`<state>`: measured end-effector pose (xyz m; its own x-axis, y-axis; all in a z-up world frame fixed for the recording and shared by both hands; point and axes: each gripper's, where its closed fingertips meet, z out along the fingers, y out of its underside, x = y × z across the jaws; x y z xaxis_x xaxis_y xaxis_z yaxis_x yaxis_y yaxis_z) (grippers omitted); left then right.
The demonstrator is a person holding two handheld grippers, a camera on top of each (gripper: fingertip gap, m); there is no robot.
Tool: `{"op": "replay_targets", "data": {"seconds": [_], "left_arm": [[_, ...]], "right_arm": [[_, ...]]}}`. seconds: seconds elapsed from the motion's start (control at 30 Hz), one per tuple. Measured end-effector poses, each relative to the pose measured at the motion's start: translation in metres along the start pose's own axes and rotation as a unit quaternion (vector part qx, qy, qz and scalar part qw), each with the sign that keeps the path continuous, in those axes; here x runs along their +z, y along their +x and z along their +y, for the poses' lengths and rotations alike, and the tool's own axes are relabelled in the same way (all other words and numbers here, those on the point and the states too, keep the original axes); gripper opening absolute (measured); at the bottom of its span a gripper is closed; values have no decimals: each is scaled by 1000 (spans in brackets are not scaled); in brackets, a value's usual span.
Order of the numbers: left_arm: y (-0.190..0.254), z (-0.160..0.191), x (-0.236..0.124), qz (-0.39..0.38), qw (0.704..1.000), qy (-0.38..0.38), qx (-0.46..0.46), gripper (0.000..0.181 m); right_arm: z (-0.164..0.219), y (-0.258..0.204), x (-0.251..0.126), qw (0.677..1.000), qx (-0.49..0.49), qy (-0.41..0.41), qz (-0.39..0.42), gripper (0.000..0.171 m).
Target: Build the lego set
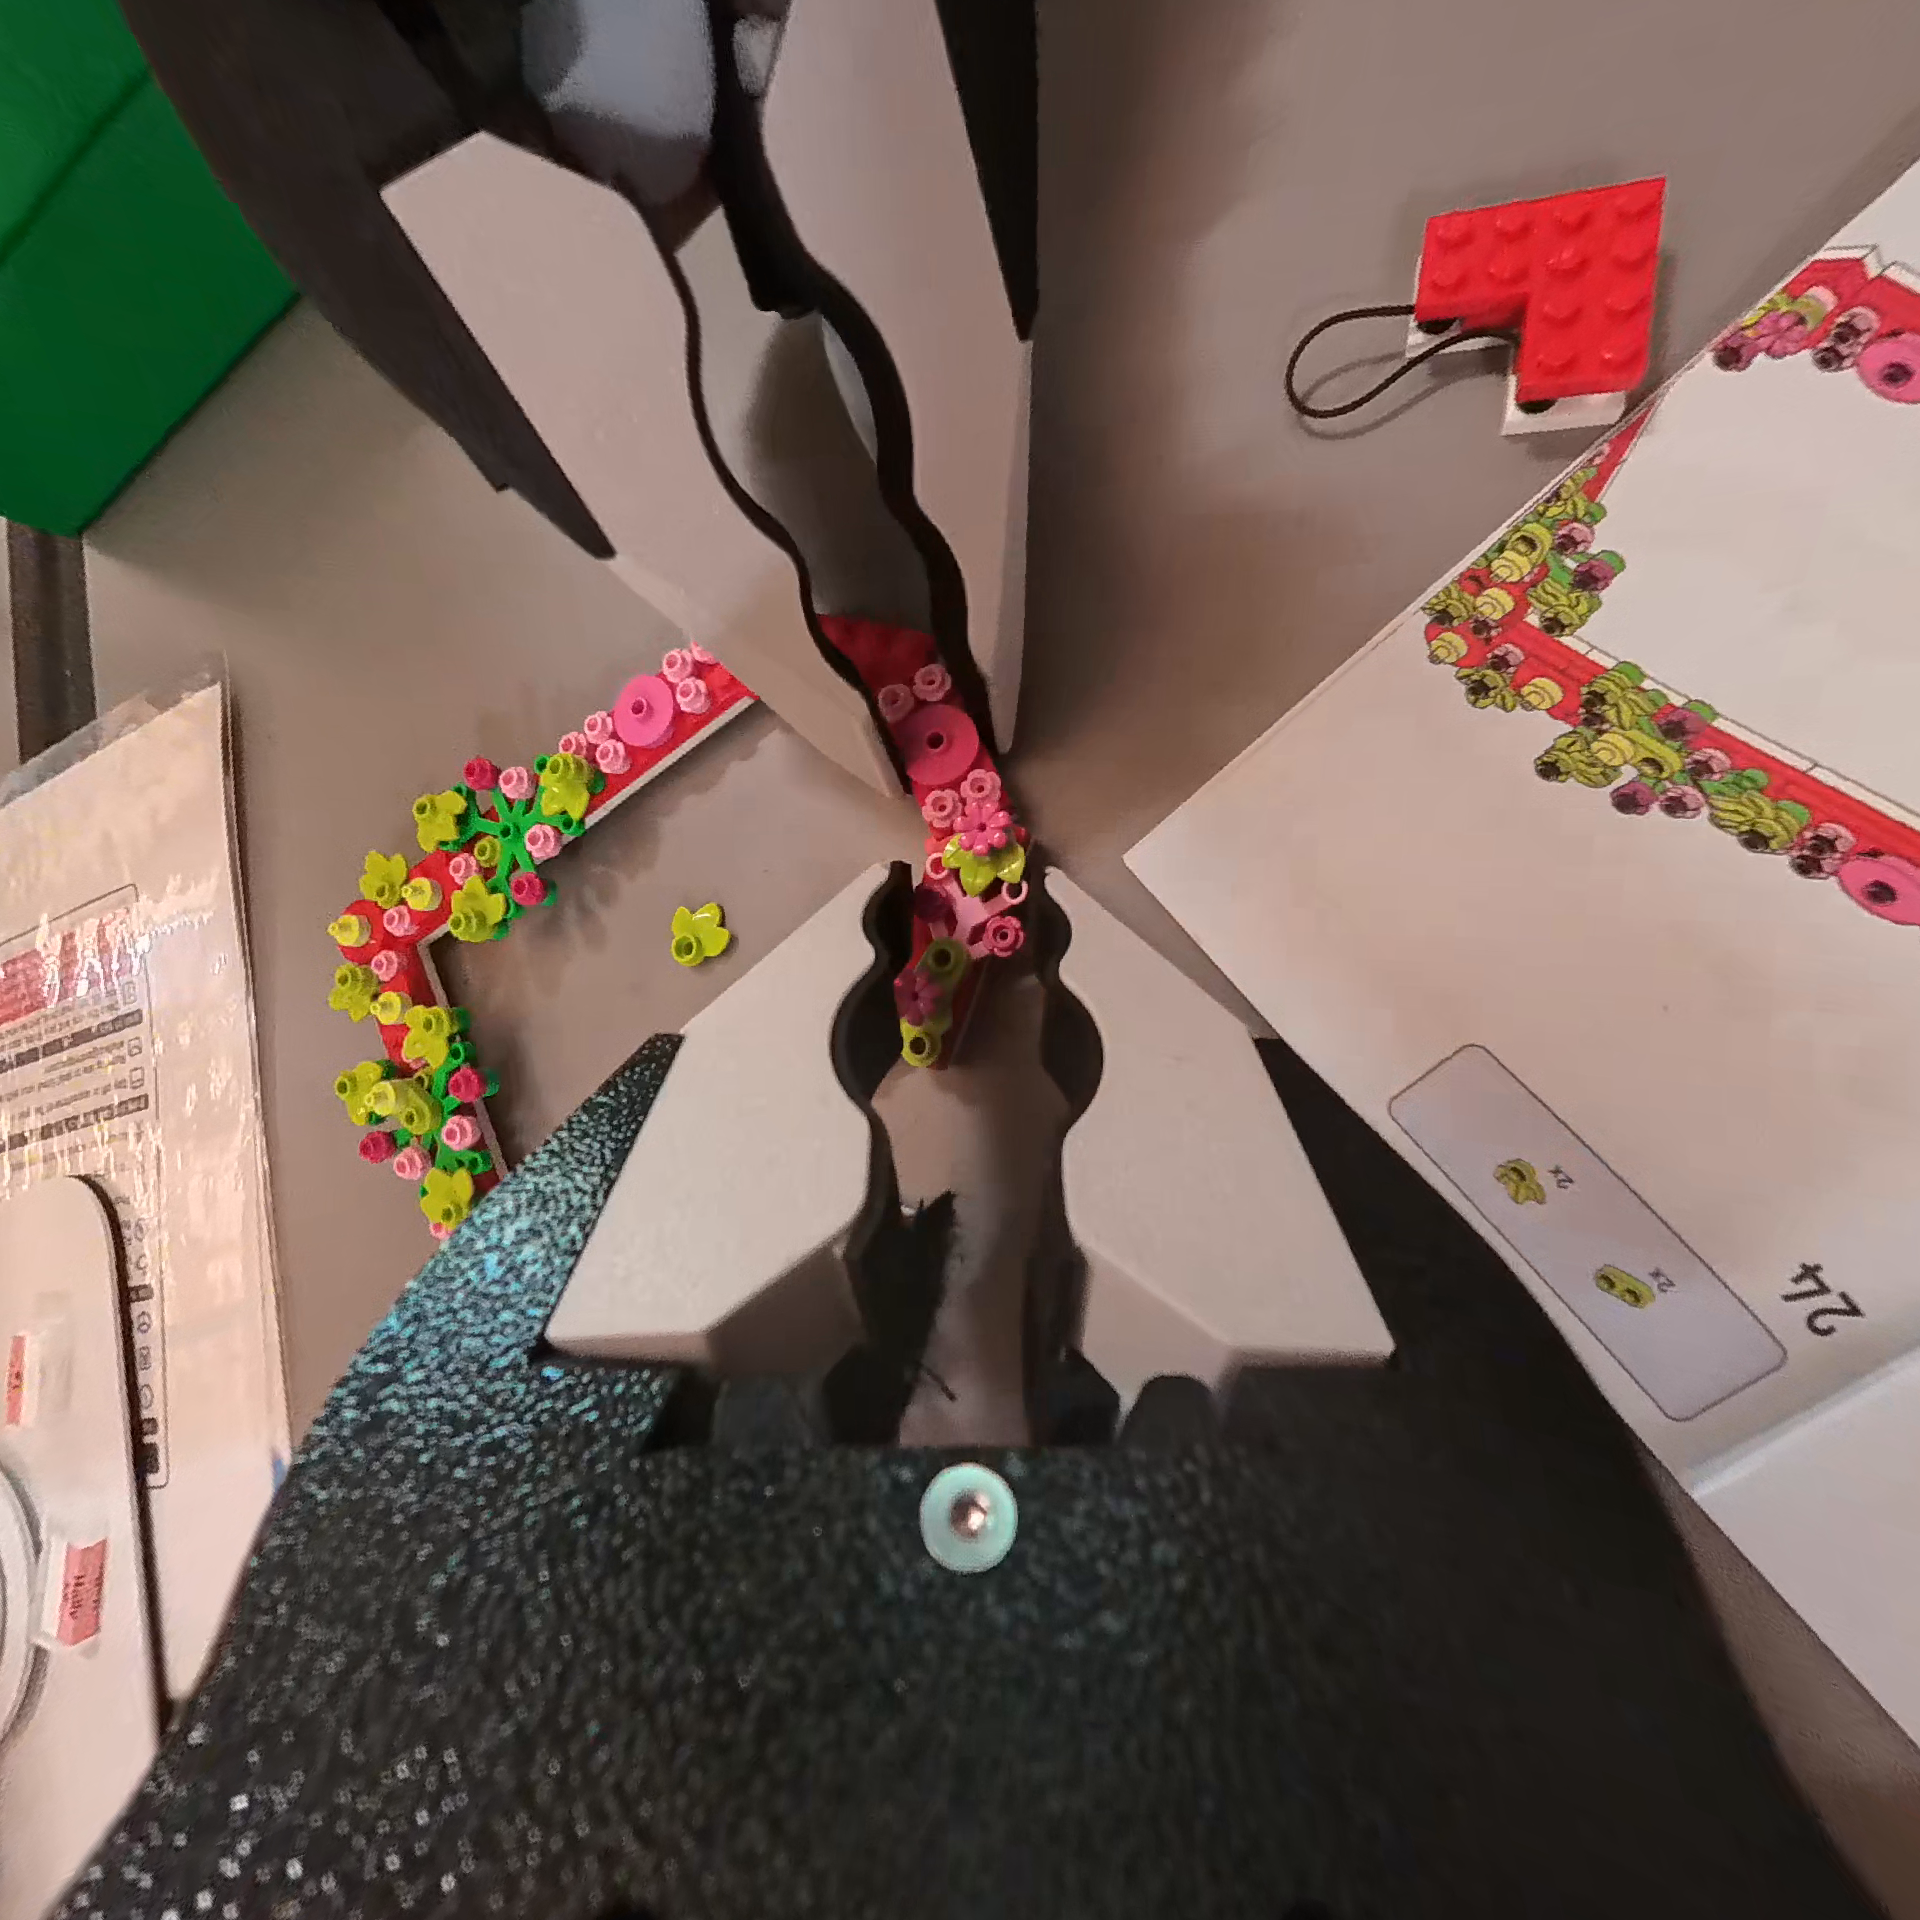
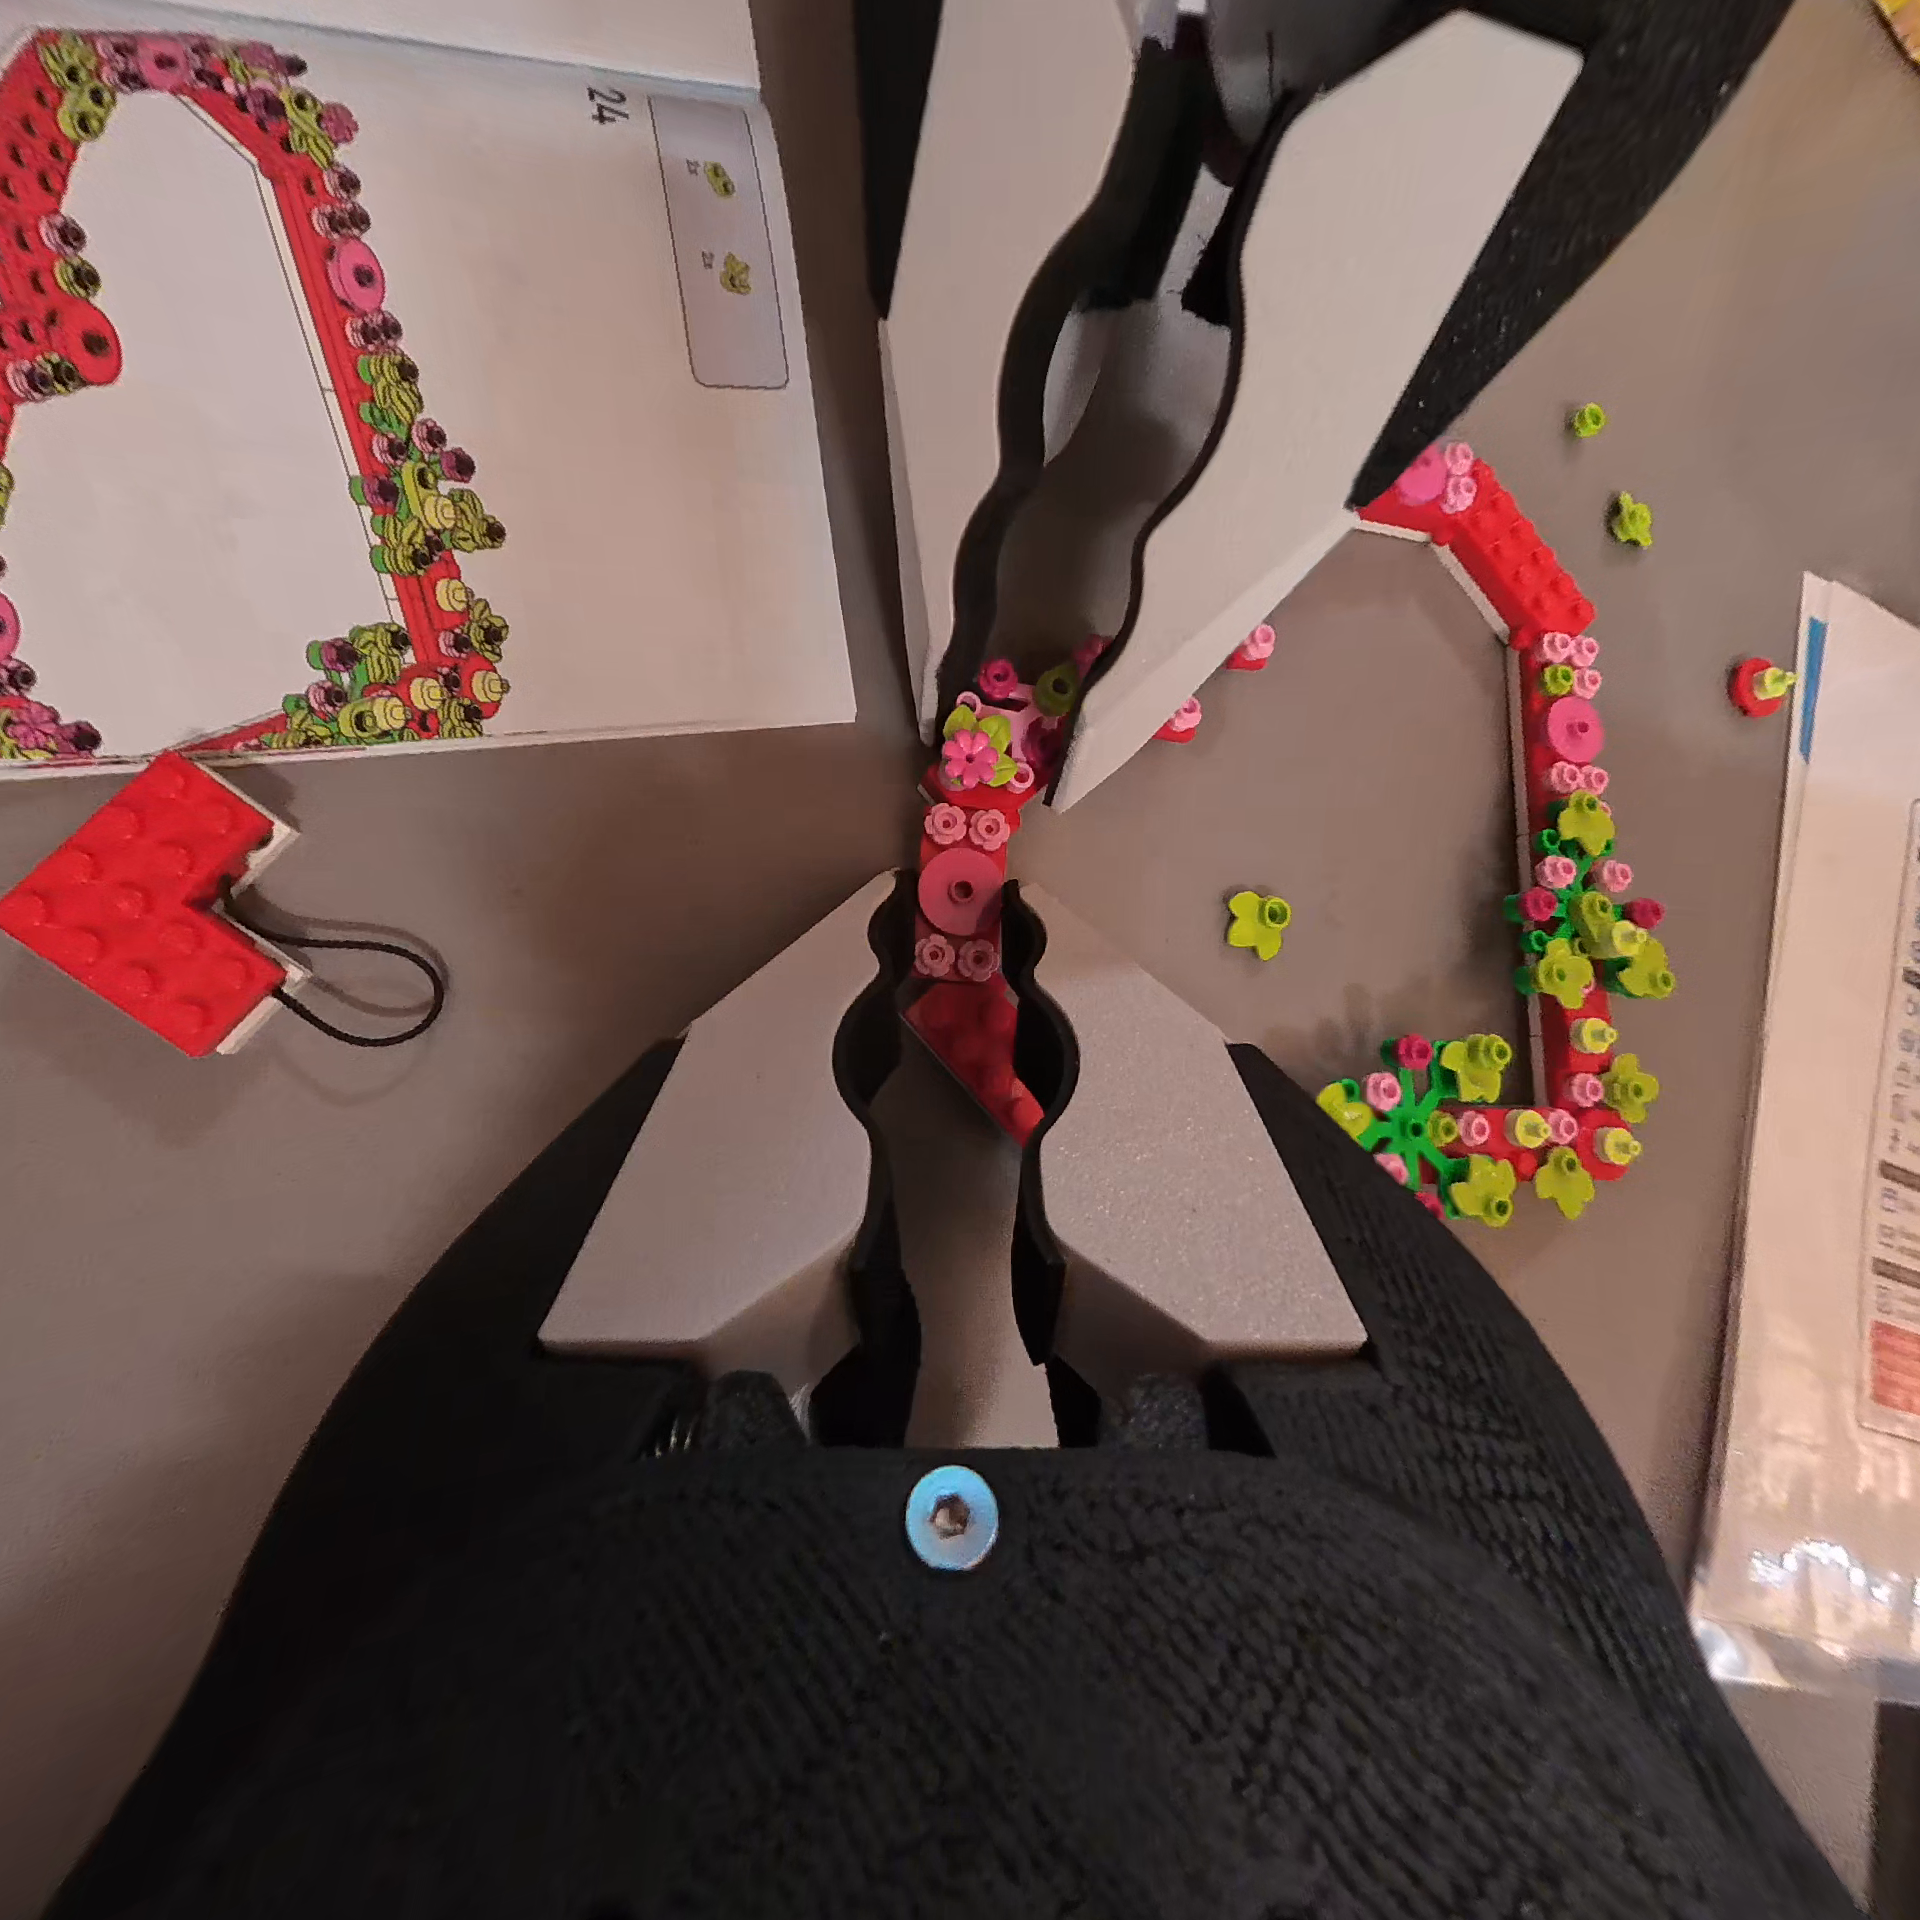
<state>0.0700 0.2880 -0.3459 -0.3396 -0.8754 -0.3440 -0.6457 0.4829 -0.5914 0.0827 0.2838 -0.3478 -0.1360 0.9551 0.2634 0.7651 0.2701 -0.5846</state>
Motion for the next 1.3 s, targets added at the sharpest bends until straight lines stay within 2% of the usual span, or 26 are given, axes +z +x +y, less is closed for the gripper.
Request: {"op": "replay_targets", "data": {"seconds": [0.03,0.27,0.33,0.6,0.73,0.87,1.0,1.3], "left_arm": [[0,0,0,-1,1000,-1,2,21],[-1,1,-2,-9,1000,9,12,24],[-2,3,-5,-4,1000,9,-1,35],[-5,4,-11,18,999,26,-34,46],[-5,7,-3,18,999,33,-34,38],[-7,8,-2,11,999,34,-41,27],[-9,11,-2,-7,1000,23,-17,17],[-10,11,-2,-12,1000,19,-18,17]], "right_arm": [[0,0,0,1000,8,1,-4,15],[0,1,1,999,36,16,-27,15],[1,1,0,999,34,13,-29,15],[10,-5,-8,996,28,8,-81,15],[10,-4,-10,992,84,20,-97,26],[-4,1,-8,985,147,52,-75,35],[-13,6,2,983,171,48,-35,35],[-18,8,3,982,174,64,-20,18]]}}
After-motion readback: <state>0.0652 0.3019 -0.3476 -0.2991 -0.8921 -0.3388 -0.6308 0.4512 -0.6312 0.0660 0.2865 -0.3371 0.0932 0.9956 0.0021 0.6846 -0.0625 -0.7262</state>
